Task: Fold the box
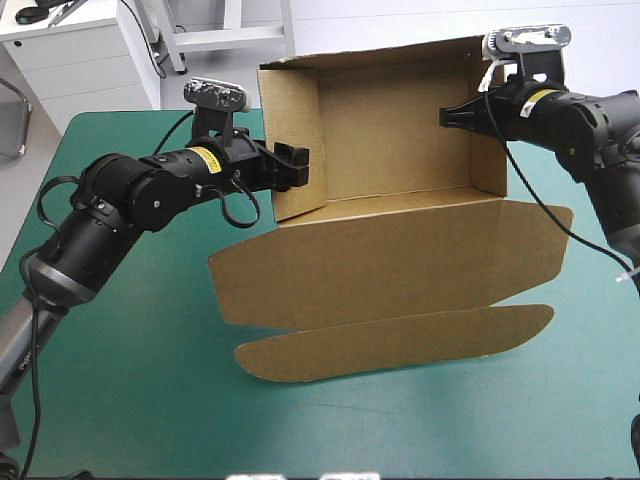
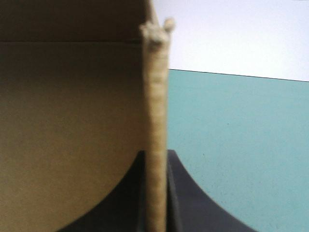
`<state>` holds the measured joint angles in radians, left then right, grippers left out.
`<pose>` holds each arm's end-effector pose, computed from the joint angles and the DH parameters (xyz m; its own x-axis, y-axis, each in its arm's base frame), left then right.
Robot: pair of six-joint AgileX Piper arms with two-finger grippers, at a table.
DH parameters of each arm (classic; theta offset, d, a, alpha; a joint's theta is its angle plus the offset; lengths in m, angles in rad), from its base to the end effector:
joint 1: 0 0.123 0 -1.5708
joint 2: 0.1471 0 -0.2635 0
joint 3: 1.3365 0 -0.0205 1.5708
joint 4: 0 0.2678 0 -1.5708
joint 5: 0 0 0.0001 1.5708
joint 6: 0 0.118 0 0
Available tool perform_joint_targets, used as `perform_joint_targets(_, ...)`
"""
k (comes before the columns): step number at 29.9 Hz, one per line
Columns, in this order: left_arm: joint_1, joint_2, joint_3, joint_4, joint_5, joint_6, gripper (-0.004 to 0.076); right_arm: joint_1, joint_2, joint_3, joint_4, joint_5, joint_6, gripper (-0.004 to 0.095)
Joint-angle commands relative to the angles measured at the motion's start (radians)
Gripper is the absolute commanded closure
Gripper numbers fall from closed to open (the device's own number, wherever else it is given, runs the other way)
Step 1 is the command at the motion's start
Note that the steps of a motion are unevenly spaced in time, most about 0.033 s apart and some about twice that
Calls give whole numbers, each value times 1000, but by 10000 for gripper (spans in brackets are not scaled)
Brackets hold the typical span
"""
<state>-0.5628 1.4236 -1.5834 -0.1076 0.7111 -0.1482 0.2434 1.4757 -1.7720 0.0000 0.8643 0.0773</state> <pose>0.3001 -0.1991 0.4194 -0.4999 0.0466 -0.8648 0.4842 0.8430 -0.2344 0.3484 0.0865 0.4507 -0.4661 -0.0362 -0.8840 -0.2056 0.9762 0.0685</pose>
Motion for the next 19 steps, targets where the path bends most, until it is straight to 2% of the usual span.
perform_joint_targets(1,-28,-13,-70,108,-38,-94,282,2,-31,-25,12,-97,29,913)
perform_joint_targets(7,-86,23,-135,213,-21,-133,377,2,-3,-25,14,-89,33,913)
perform_joint_targets(11,-98,66,-179,269,39,-170,436,21,14,-25,-8,-88,53,913)
perform_joint_targets(19,-98,131,-191,258,65,-170,733,43,16,-25,-13,-82,58,913)
